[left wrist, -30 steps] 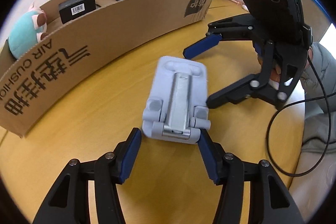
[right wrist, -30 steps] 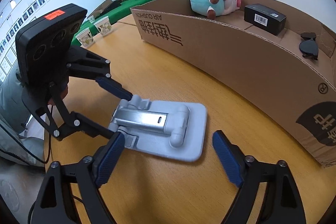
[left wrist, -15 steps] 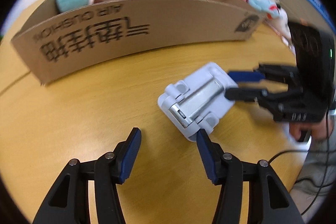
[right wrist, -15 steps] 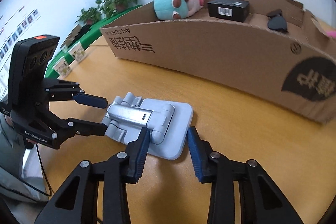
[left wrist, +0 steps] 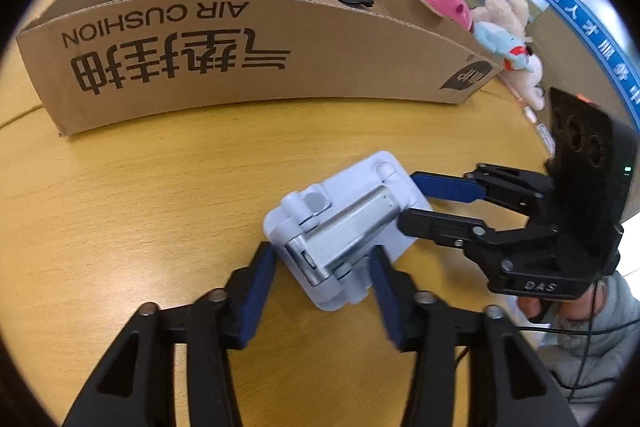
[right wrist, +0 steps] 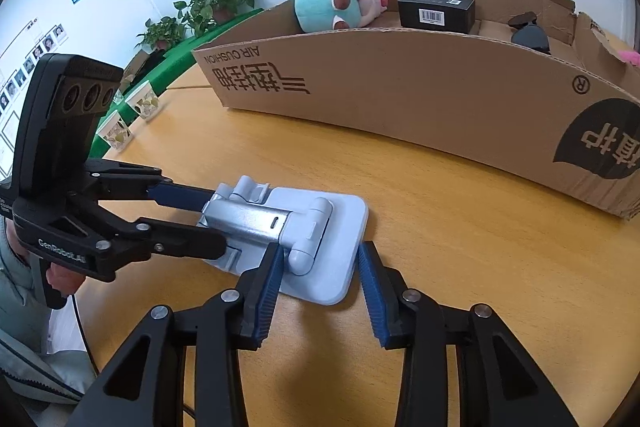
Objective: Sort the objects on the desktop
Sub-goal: 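Close the left tool on the grey phone stand and lift it, then carry the phone stand with the left tool over the box and lower it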
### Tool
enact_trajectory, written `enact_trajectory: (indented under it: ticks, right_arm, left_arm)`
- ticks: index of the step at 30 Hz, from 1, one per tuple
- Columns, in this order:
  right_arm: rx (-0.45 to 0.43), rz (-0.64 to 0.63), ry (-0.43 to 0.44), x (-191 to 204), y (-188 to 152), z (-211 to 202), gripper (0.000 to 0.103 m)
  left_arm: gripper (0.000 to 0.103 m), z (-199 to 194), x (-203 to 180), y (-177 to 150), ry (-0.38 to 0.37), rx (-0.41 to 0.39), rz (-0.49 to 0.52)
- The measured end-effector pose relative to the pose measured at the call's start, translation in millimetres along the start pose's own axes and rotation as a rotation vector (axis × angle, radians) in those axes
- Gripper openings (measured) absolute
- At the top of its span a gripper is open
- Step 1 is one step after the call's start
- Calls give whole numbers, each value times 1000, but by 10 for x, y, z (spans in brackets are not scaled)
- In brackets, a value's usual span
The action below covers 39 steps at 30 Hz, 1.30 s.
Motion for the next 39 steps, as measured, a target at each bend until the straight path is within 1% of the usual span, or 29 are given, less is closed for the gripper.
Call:
enact_trajectory:
  ticks: [4, 7, 11, 14, 17, 22, 25, 29, 37, 39]
  right_arm:
    - [3, 22, 22, -11, -8, -16, 35]
    - [-10, 7, 6, 32, 2, -51, 35]
    - [-64, 5, 5, 88, 59, -197, 35]
    - [-102, 2, -9, 120, 120, -326, 35]
    - [-149, -9, -24, 154, 211, -500, 35]
    - [-212, -38, -41, 188, 410, -770, 35]
    - [-261, -38, -51, 150, 595, -927, 35]
    - [-298, -52, -71, 125, 823, -1013, 35]
    - [-351, 0, -78, -167, 1316, -1050, 35]
    - [-362, 11, -86, -251, 1461, -1046, 35]
  left_arm:
    - [38, 12, 5, 3, 22, -11, 6]
    - [36, 8, -11, 19, 49, -21, 12]
    - [33, -59, -6, 62, 45, -42, 2]
    - [33, -144, -95, 179, 60, -82, 20]
    - [32, -260, -170, 307, 60, -129, 24]
    - [32, -536, -305, 572, 63, -222, 53]
    - [28, -719, -303, 770, 9, -304, 33]
    - [26, -854, -330, 1079, 19, -377, 57]
    - [26, -823, -305, 1616, 35, -414, 94]
    - [26, -794, -270, 1758, 27, -425, 100]
Point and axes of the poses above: each gripper's, at about its wrist camera, not at the fingertips, and z roughly the way its jaws point, x to its left, y to its top, the point moved 6 cm from there along z, roughly the way its jaws point, and after that the axes turned 3 degrees about z, right-handed, at the moved point
